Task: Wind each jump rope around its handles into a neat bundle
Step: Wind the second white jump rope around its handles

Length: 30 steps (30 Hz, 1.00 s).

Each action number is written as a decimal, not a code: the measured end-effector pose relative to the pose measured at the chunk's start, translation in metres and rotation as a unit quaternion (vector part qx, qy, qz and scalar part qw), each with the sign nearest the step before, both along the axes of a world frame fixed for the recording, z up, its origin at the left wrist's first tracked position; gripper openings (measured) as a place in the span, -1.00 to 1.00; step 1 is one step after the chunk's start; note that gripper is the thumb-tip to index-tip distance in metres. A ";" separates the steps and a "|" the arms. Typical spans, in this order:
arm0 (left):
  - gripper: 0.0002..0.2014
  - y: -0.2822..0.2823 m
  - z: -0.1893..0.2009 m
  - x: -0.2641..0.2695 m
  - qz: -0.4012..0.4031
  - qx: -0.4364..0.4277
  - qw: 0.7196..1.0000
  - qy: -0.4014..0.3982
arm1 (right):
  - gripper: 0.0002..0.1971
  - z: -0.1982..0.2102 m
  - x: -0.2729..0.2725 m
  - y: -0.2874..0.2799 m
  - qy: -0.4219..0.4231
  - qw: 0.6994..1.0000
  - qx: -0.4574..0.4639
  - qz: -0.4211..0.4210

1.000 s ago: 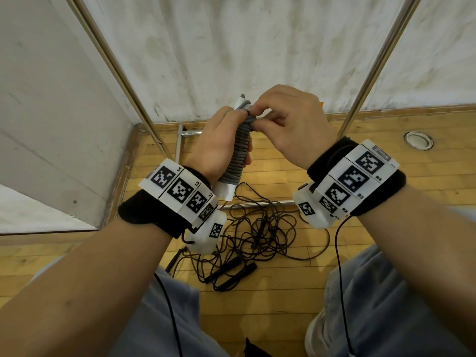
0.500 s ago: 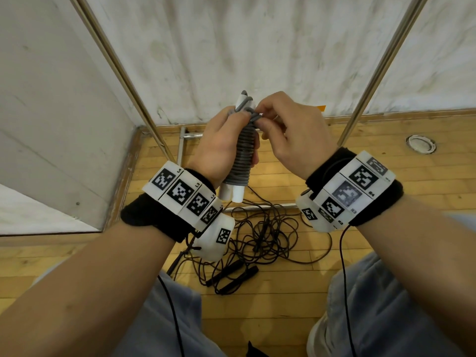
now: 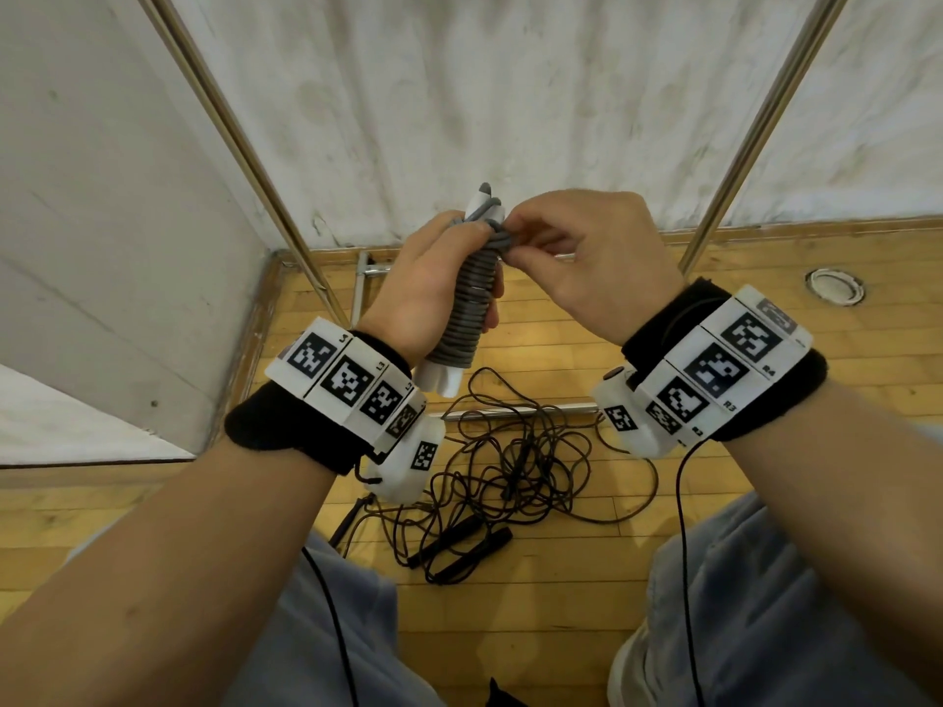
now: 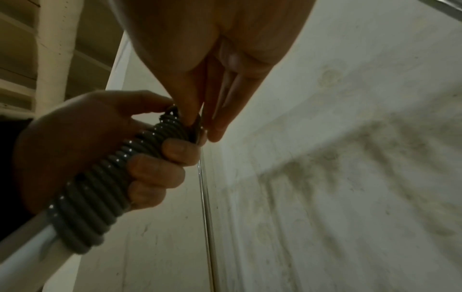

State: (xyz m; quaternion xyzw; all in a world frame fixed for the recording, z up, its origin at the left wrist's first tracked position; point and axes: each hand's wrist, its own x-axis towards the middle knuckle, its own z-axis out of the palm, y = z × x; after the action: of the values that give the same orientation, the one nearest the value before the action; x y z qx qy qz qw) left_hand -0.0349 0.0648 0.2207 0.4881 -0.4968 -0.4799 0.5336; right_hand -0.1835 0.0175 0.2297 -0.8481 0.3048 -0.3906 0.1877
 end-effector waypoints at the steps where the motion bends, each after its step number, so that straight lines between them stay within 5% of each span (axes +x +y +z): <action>1: -0.67 0.000 0.000 0.001 -0.012 0.006 1.000 -0.004 | -0.85 0.001 0.000 0.001 0.003 1.000 0.014 0.003; 13: -0.49 -0.001 -0.006 -0.003 -0.011 0.008 1.000 -0.017 | -0.93 0.005 0.003 0.004 -0.001 0.998 0.063 -0.032; 19: -0.78 -0.001 -0.008 -0.007 0.013 -0.020 0.999 -0.025 | -0.90 -0.003 0.001 0.006 -0.044 0.996 0.062 -0.042; 24: -0.86 -0.003 -0.004 -0.007 0.059 -0.023 0.995 -0.081 | -0.87 -0.001 0.001 -0.001 0.024 0.999 0.027 -0.036; 30: -0.87 -0.003 -0.006 -0.002 0.066 -0.030 0.977 -0.199 | -0.93 0.005 0.000 -0.002 -0.067 0.983 0.169 -0.033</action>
State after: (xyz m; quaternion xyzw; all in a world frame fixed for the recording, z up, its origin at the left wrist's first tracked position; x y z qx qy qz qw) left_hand -0.0370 0.0617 0.2145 0.5895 -0.5738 -0.3213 0.4690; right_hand -0.1833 0.0151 0.2348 -0.7656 0.3806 -0.3958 0.3352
